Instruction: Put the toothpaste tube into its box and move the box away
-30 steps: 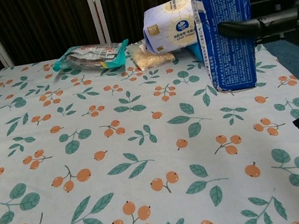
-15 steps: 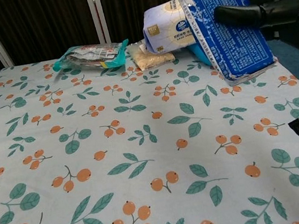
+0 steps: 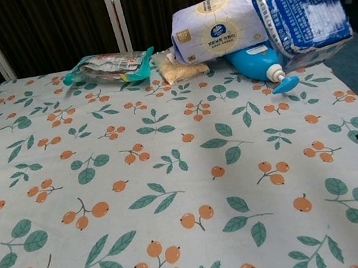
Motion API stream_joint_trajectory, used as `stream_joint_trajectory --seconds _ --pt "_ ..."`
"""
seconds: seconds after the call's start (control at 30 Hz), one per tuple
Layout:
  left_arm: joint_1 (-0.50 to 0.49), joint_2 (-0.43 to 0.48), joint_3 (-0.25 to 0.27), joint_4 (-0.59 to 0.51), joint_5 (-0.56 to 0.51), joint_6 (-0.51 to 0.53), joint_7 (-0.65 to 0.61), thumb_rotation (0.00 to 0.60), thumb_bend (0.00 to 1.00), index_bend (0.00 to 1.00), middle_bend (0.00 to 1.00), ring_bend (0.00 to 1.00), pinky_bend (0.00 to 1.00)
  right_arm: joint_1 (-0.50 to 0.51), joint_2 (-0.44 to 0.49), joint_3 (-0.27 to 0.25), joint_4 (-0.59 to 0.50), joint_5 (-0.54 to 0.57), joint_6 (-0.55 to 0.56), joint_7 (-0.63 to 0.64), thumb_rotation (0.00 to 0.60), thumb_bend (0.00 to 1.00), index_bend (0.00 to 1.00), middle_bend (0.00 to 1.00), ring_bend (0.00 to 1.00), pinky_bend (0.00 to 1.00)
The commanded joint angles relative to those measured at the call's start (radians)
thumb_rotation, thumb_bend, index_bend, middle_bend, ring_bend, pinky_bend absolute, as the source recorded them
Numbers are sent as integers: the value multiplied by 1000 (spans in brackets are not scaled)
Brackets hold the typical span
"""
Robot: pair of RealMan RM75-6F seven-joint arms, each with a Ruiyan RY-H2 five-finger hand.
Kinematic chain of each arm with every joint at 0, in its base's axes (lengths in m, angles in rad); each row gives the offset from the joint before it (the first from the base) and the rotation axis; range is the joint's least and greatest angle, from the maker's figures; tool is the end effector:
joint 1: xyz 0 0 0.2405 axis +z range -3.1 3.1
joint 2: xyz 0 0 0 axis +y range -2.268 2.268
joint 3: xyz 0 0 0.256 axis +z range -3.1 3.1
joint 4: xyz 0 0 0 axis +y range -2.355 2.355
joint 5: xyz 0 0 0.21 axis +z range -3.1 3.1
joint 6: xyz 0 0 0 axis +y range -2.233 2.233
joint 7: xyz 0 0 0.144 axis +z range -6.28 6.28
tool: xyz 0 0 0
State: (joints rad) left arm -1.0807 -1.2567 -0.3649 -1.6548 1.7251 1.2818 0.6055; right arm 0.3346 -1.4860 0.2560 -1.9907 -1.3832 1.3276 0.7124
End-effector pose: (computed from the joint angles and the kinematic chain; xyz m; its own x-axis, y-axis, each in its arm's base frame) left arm 0.0682 0.3311 0.1322 0.2140 -0.7487 0.6274 0.2062 -0.5932 -0.7782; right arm -0.1217 -0.2457 0.0648 -0.8459 -0.2467 0.4729 -0.4653 -0.0922 -0.8804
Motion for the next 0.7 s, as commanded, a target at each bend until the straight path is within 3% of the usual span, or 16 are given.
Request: stream_joint_trajectory --seconds 0.03,0.43,0.7 --pt "64 18 14 -39 8 80 -41 600 128 270 285 289 342 -9 -4 16 2 -17 27 38 600 391 577 575 566 602" --pt "224 31 89 -54 -92 149 -129 600 128 259 281 289 342 -11 -4 33 -10 -106 86 73 600 390 577 575 566 602" --pt "361 15 151 -8 -97 277 -232 600 128 257 278 289 342 -23 17 81 -38 -154 168 135 600 391 577 575 566 622"
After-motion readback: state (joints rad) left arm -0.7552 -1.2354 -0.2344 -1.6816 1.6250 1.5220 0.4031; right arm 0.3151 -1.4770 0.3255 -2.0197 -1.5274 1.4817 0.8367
